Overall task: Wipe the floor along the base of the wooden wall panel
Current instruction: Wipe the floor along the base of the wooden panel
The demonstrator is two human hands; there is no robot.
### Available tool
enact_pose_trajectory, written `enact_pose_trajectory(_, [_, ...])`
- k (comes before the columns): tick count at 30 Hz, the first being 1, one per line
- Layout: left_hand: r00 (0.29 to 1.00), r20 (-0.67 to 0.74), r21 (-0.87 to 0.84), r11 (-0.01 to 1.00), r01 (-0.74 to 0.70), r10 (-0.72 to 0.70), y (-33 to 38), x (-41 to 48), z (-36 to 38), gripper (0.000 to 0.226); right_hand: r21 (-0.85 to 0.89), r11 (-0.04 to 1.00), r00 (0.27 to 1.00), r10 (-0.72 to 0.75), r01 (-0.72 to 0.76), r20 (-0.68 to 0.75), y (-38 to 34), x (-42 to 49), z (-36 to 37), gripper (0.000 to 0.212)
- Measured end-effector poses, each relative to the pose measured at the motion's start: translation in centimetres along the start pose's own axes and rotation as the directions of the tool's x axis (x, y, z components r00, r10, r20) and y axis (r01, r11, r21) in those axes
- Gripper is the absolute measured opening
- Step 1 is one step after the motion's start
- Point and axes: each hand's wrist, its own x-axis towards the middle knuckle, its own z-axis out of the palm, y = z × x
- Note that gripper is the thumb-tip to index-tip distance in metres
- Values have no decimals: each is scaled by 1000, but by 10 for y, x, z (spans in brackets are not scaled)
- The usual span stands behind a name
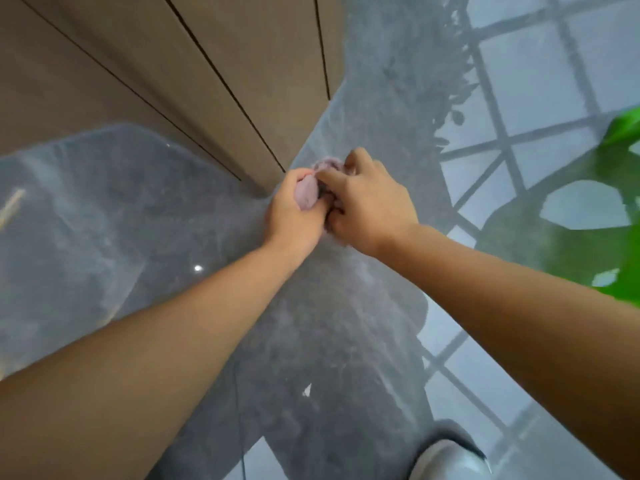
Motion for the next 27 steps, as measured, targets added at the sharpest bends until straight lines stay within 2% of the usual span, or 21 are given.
enact_pose_trajectory(2, [999, 20, -44, 999, -26, 27, -18, 29, 1, 56, -107, 994, 999, 5, -10, -50, 17, 32, 22, 68])
enact_pose_trajectory(4, [992, 70, 50, 993, -108, 105, -34, 42, -6, 71, -205, 976, 994, 62, -79, -87, 35, 52, 32, 79])
enact_pose_trajectory(5, [988, 71, 114, 983, -146, 138, -41, 42, -14, 72, -217, 973, 994, 64, -82, -93, 43, 60, 33, 77])
enact_pose_trajectory(7, [987, 2, 247, 956, -158, 163, -55, 36, -32, 62, -21, 999, 998, 49, -50, -33, 50, 66, 31, 63])
enact_pose_trajectory(9, [981, -105, 372, 921, -114, 164, -68, 20, -48, 57, 175, 984, 995, -10, -8, 104, 45, 59, 21, 55])
enact_pose_trajectory(10, [980, -149, 449, 892, -51, 131, -73, 9, -56, 64, 191, 981, 981, -60, 24, 186, 38, 53, 17, 61])
enact_pose_trajectory(12, [981, -189, 588, 796, 144, -39, -81, -9, -71, 94, 107, 989, 942, -129, 100, 309, 26, 41, 13, 80])
enact_pose_trajectory(14, [952, -210, 662, 685, 305, -221, -88, -18, -85, 124, -52, 979, 928, -171, 199, 330, 17, 42, 19, 87])
enact_pose_trajectory(15, [938, -203, 680, 649, 340, -279, -92, -18, -90, 134, -117, 966, 933, -184, 230, 310, 14, 46, 22, 85])
enact_pose_trajectory(17, [916, -139, 699, 618, 360, -376, -99, -16, -93, 150, -219, 942, 943, -191, 254, 273, 9, 57, 35, 76])
enact_pose_trajectory(19, [889, -92, 710, 596, 375, -449, -103, -14, -91, 161, -240, 911, 920, -261, 335, 294, 4, 60, 50, 64])
enact_pose_trajectory(22, [864, -60, 713, 585, 387, -499, -105, -8, -88, 165, -51, 842, 807, -495, 536, 322, 24, 64, 52, 51])
enact_pose_trajectory(24, [861, -50, 708, 590, 388, -507, -107, -6, -89, 166, -65, 770, 739, -581, 635, 340, 59, 81, 34, 49])
enact_pose_trajectory(25, [862, -45, 704, 596, 385, -504, -107, -7, -90, 166, -114, 792, 781, -550, 600, 294, 80, 94, 25, 49])
enact_pose_trajectory(26, [871, -38, 706, 604, 371, -491, -108, -8, -91, 166, -146, 867, 873, -446, 477, 198, 100, 107, 15, 49])
enact_pose_trajectory(27, [878, -27, 710, 609, 353, -479, -110, -10, -91, 165, -140, 952, 960, -263, 274, 95, 115, 120, 5, 50])
